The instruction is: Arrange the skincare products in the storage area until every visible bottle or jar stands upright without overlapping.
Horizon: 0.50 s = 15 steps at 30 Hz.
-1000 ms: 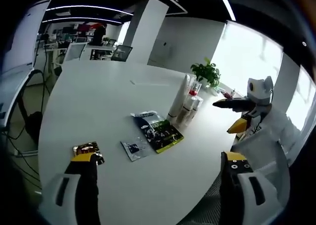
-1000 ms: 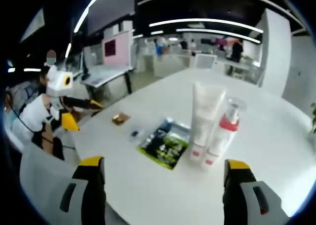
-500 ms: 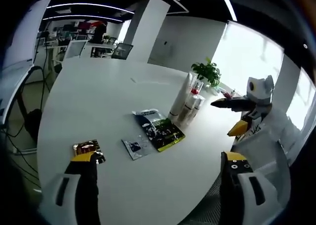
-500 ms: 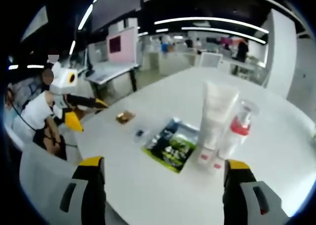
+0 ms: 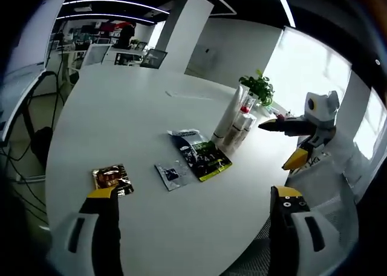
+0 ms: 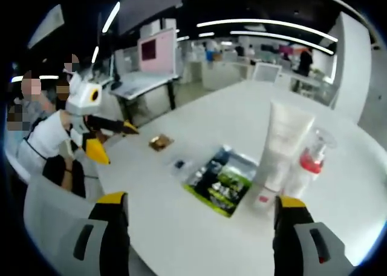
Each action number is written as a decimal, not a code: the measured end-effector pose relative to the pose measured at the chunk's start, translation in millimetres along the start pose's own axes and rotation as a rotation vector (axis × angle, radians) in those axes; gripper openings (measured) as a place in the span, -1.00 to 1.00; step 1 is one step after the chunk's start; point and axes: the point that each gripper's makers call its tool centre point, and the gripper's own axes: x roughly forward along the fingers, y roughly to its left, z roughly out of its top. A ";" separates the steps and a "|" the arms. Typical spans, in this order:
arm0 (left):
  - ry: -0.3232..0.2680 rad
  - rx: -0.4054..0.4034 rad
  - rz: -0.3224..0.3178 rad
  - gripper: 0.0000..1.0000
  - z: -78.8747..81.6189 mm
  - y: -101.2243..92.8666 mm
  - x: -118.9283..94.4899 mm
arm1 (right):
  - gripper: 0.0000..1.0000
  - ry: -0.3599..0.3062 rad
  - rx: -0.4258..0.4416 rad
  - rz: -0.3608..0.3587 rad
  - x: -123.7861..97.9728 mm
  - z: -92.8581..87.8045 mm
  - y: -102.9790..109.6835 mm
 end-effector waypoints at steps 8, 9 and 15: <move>0.007 -0.012 -0.006 0.99 -2.9 5.9 -1.4 | 0.99 0.013 -0.006 0.020 8.1 0.5 6.9; 0.006 -0.015 -0.006 0.99 -2.9 5.9 -1.2 | 0.99 0.014 -0.007 0.023 9.0 0.9 7.8; 0.015 -0.031 0.003 0.99 -6.4 13.4 -2.2 | 0.99 0.028 -0.018 0.041 16.2 1.5 13.8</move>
